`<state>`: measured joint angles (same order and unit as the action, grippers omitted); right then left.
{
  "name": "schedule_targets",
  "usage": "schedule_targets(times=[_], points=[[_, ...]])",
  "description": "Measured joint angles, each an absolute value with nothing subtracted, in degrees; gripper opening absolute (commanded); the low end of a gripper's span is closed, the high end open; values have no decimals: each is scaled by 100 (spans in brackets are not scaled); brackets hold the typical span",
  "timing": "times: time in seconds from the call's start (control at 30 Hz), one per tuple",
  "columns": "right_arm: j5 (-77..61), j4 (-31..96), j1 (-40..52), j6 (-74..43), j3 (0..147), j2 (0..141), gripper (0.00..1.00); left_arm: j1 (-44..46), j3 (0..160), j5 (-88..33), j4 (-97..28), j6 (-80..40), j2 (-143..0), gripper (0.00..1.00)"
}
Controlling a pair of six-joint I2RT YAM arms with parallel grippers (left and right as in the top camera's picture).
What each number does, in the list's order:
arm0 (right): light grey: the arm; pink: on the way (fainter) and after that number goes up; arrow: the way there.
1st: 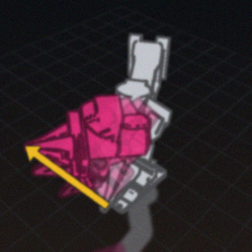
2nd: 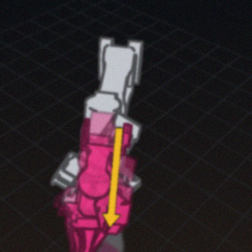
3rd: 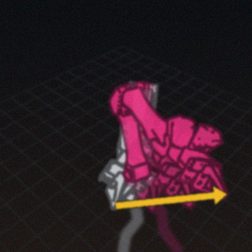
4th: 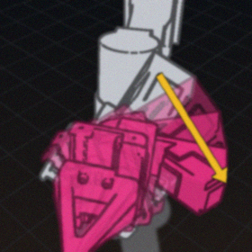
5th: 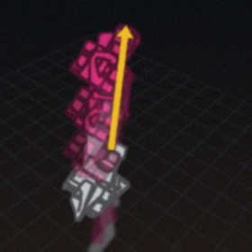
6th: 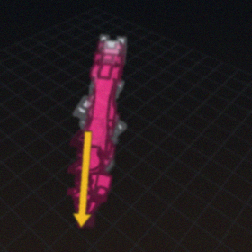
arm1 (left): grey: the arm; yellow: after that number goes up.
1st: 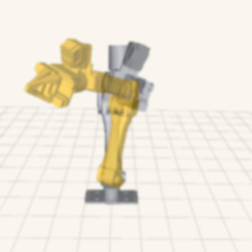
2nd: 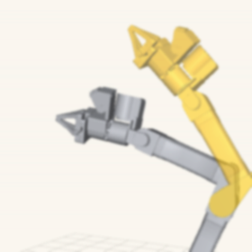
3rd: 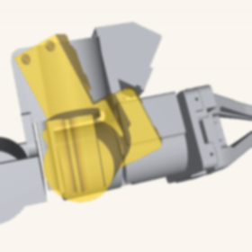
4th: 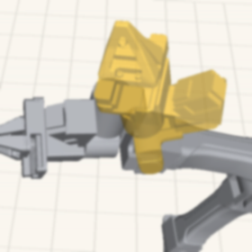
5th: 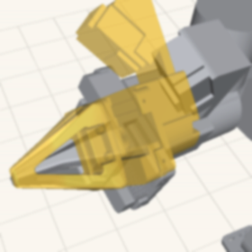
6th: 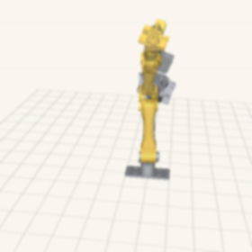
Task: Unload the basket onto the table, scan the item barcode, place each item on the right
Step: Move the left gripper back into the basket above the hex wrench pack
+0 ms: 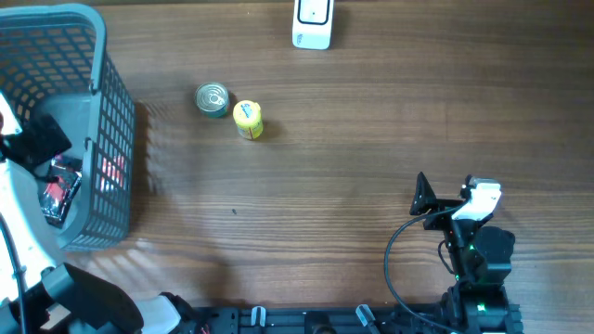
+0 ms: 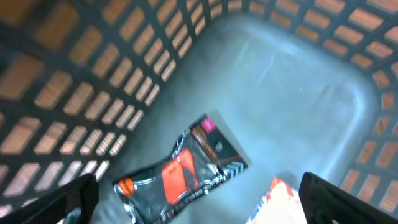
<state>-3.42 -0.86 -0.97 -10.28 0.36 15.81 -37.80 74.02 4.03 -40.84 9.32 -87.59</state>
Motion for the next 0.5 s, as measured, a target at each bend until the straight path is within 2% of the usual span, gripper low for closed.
schedule_targets(times=[0.27, 0.5], points=[[-342, -95, -97, -1028, 36, 1581, 100, -3876, 7397, 25, -4493, 1900, -8877, 100], [-342, -110, -97, -1028, 36, 1581, 100, -4246, 7397, -12, -4480, 2305, -9601, 100]])
